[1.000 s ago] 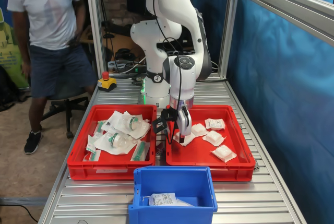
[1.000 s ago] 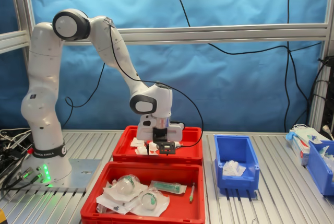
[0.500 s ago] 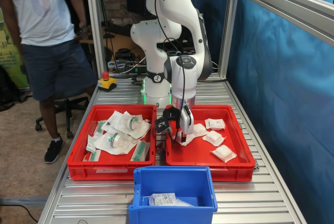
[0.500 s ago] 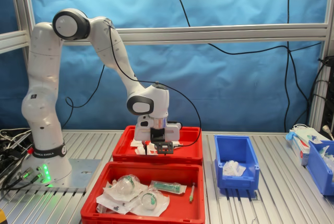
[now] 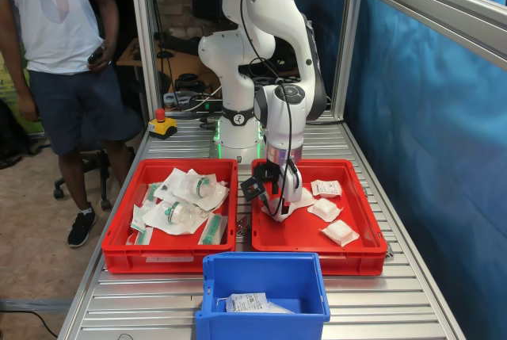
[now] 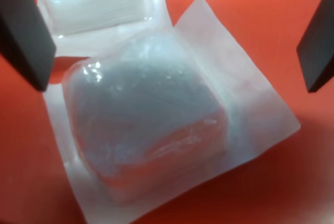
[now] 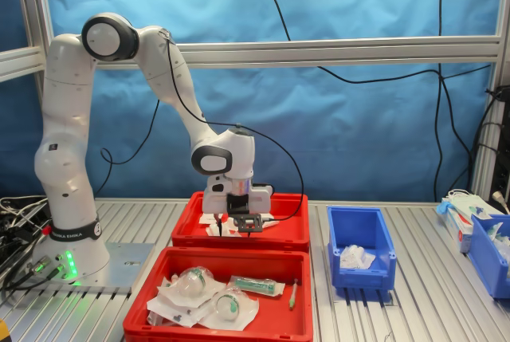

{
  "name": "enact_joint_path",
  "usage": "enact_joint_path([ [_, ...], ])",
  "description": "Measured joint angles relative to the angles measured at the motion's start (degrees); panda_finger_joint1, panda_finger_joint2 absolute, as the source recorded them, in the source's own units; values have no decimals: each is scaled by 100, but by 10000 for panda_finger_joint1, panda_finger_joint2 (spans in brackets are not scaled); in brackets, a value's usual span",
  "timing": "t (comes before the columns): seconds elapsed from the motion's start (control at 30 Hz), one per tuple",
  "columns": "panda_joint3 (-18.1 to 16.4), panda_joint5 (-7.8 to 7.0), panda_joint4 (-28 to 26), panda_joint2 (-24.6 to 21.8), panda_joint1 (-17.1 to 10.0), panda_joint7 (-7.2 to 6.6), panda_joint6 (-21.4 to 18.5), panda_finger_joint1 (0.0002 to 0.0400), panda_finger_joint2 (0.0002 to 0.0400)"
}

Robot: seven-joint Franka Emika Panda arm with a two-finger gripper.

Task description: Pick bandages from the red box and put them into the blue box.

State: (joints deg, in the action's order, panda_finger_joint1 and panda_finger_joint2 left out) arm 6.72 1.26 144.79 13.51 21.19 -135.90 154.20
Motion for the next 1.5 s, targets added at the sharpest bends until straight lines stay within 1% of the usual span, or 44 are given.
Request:
enact_joint_path([
  [0.3, 0, 0, 17, -3, 59, 0, 31, 400, 400],
  [0.53, 6, 0, 41, -2, 74, 0, 247, 400, 400],
  [0.67, 38, 0, 51, 3, 82, 0, 297, 400, 400],
  [1.17, 170, 0, 69, 48, 90, 0, 344, 400, 400],
  [1.5, 184, 0, 102, 126, 94, 0, 356, 400, 400],
])
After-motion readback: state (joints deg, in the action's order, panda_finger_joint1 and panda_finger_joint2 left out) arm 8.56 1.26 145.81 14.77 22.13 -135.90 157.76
